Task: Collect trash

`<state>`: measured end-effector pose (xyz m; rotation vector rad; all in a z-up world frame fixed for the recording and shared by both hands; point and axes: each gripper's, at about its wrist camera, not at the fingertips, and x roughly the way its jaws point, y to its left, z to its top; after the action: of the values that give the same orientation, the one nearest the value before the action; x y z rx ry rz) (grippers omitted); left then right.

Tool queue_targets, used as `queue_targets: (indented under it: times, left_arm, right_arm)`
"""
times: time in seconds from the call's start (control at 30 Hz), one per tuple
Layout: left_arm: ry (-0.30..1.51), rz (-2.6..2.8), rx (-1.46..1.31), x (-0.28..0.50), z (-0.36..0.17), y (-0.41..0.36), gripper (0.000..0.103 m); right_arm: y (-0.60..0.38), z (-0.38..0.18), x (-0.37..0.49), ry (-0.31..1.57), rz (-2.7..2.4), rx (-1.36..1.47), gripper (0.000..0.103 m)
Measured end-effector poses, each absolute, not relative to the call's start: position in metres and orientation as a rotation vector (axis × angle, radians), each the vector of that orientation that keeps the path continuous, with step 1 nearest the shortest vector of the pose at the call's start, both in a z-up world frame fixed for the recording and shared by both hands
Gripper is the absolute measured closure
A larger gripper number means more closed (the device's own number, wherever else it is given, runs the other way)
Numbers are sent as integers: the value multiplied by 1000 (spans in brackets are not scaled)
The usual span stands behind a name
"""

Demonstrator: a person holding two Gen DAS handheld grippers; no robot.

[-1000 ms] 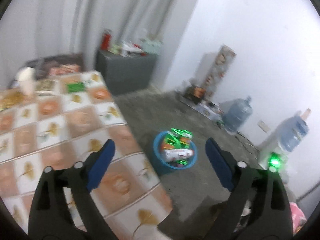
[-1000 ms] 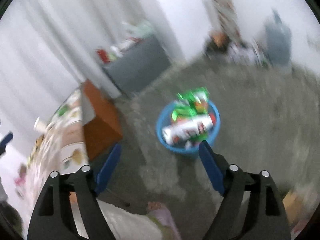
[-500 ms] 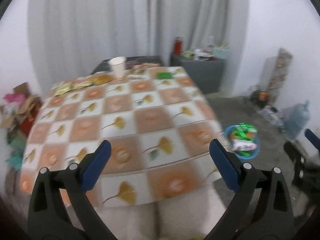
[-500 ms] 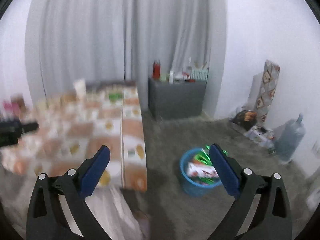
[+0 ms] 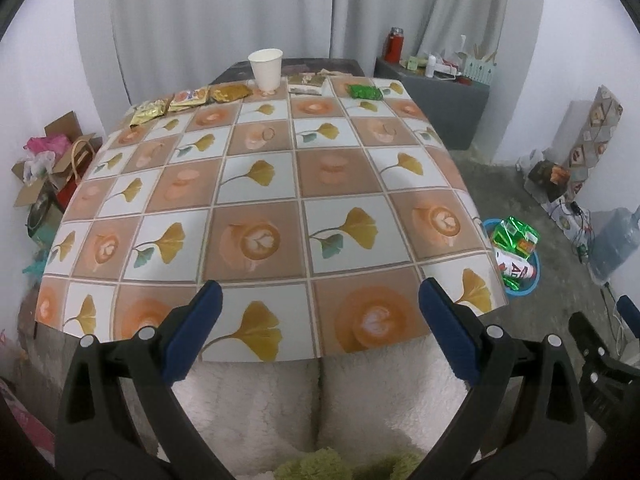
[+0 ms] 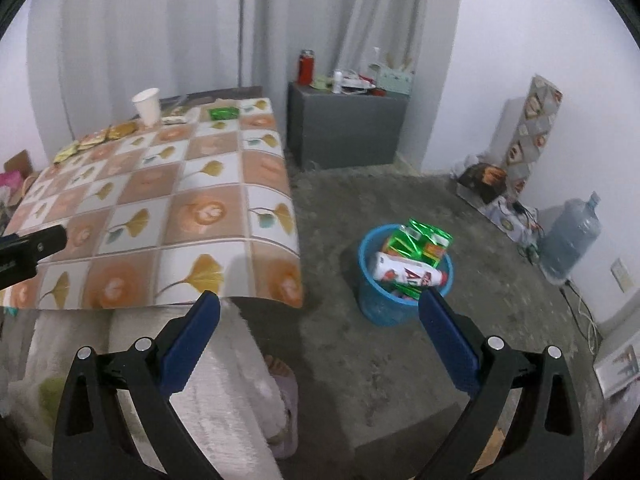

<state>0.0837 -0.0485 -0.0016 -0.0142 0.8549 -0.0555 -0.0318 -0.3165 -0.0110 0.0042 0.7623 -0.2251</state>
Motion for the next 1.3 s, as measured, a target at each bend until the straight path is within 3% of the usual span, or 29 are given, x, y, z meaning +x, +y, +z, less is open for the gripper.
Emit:
queue_targets:
  times: [1.3]
  left_arm:
    - [855, -59, 16, 84, -1, -69, 9]
  right_arm:
    - [-338, -14, -26, 778, -274, -17, 6]
